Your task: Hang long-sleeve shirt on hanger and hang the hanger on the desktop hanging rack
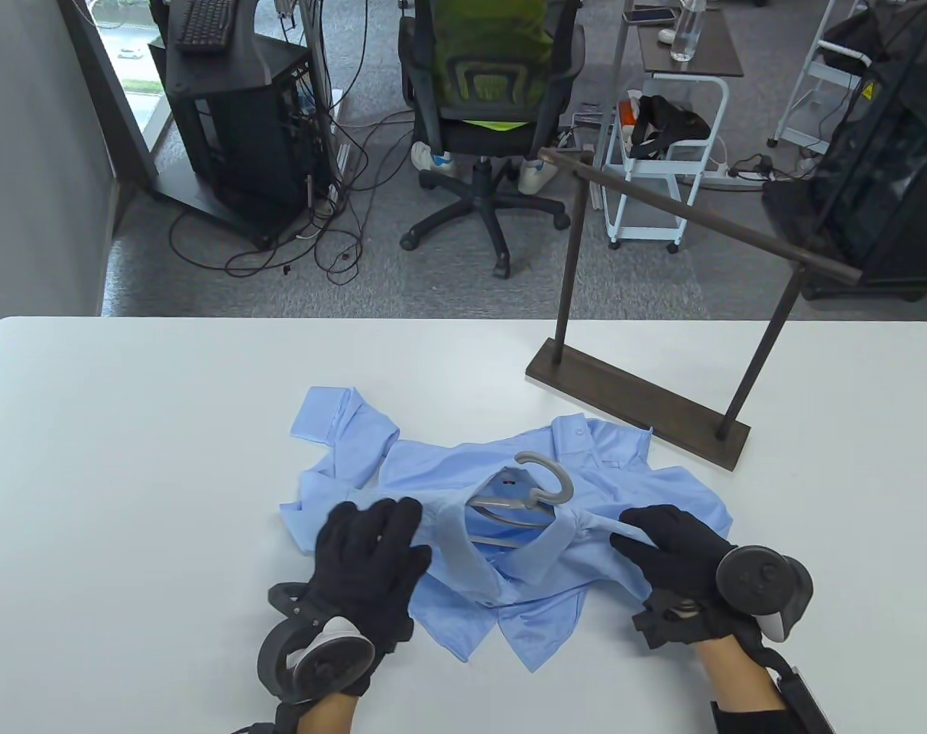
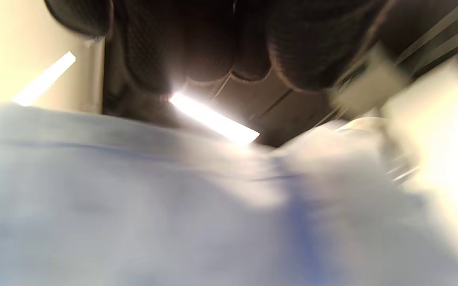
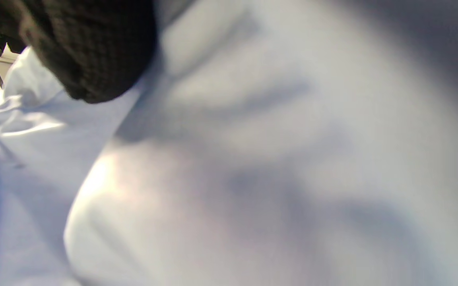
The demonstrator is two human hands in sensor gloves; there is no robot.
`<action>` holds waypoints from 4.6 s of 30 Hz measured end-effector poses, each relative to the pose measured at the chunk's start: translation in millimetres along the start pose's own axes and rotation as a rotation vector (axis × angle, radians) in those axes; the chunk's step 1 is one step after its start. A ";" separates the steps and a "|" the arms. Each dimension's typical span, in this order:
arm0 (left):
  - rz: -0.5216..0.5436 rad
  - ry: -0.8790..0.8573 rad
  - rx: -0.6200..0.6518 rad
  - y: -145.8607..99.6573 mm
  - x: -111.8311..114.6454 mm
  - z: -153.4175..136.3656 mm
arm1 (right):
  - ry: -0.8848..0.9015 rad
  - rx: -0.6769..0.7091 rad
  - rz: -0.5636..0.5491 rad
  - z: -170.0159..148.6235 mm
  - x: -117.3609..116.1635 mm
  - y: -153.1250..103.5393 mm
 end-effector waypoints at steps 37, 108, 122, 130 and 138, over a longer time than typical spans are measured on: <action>-0.151 -0.236 -0.196 -7.1 30.8 -52.1 | 0.181 -0.010 0.356 -17.2 -4.2 10.9; -0.186 -0.213 -0.211 -5.9 32.6 -49.3 | 0.080 -0.739 -0.129 -76.8 114.7 121.1; -0.303 -0.112 -0.096 -3.2 41.6 -22.0 | -0.138 -0.257 -0.074 40.4 123.3 87.1; -0.373 -0.047 -0.027 -3.3 50.9 -6.1 | -0.264 -0.039 0.049 78.1 74.4 59.3; -0.464 0.002 0.027 -4.9 63.6 8.1 | -0.424 0.089 0.103 91.3 32.7 30.5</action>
Point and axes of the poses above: the tracker on the back of each hand, its own z axis roughly to the thumb side, its own y axis roughly from the wrist to the fingertips, x = y × z, the point moved 1 cm from there along y, roughly from the wrist to the fingertips, and after that the axes turned 10 degrees about -y, right-handed, at the moved point
